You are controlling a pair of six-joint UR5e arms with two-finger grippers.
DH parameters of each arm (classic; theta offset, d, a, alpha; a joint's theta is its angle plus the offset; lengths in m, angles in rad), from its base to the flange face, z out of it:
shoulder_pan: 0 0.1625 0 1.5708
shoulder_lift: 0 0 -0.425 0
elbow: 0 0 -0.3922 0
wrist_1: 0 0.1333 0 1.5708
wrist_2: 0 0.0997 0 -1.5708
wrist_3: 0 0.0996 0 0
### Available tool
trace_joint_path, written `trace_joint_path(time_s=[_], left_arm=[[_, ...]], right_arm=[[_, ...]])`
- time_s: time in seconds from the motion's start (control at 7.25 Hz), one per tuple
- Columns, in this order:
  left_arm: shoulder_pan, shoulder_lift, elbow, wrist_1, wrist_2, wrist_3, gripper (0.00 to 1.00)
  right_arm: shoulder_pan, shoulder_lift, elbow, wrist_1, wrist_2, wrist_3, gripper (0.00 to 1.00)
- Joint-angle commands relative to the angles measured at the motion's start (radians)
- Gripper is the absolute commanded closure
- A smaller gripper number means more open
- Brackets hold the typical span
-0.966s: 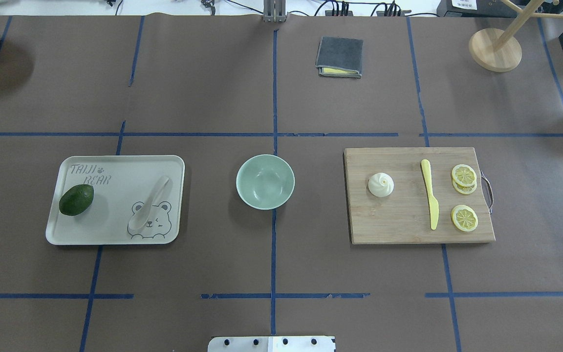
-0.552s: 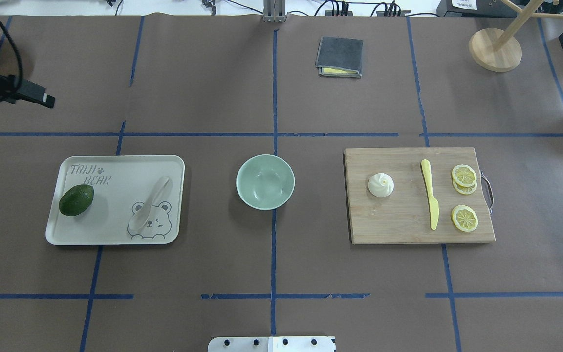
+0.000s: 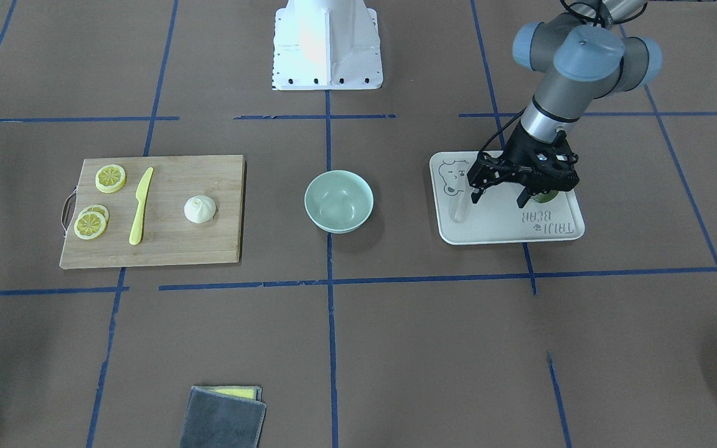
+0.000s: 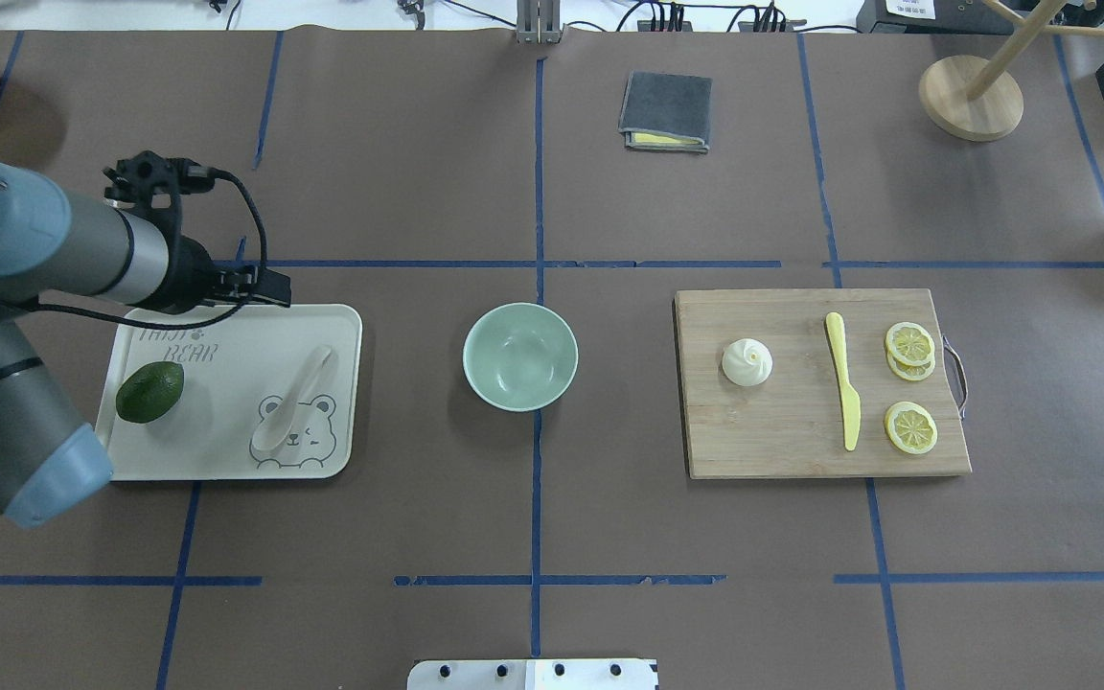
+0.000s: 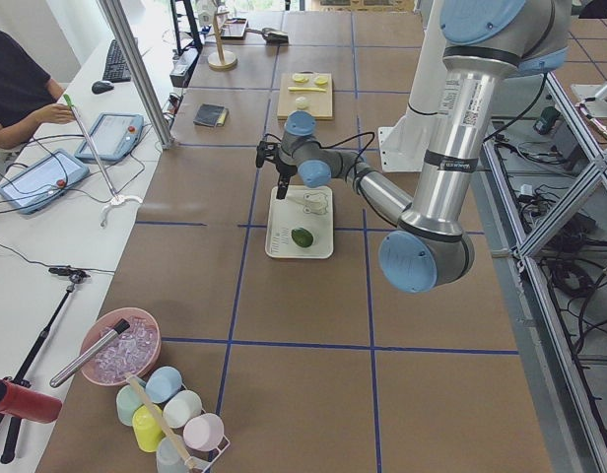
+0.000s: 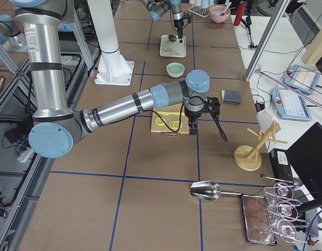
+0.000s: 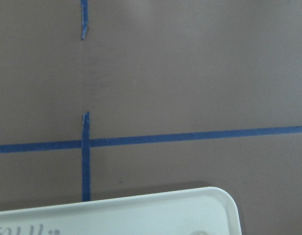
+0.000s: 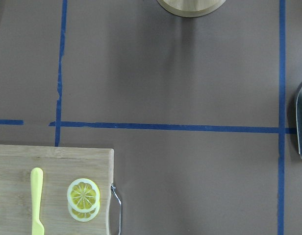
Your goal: Put spoon and bun in bowl
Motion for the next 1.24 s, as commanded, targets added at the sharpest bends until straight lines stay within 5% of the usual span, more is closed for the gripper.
trace_joint_path(time_s=[0.0, 1.1], left_arm=[[0.1, -0.014, 0.036, -0.001, 0.075, -0.057, 0.06], [0.115, -0.029, 0.084, -0.001, 0.067, -0.068, 0.22]], right_arm=[[-0.049, 0.022, 0.029, 0.0, 0.001, 0.114, 0.0], [-0.175, 0.084, 0.094, 0.0, -0.019, 0.308, 0.0]])
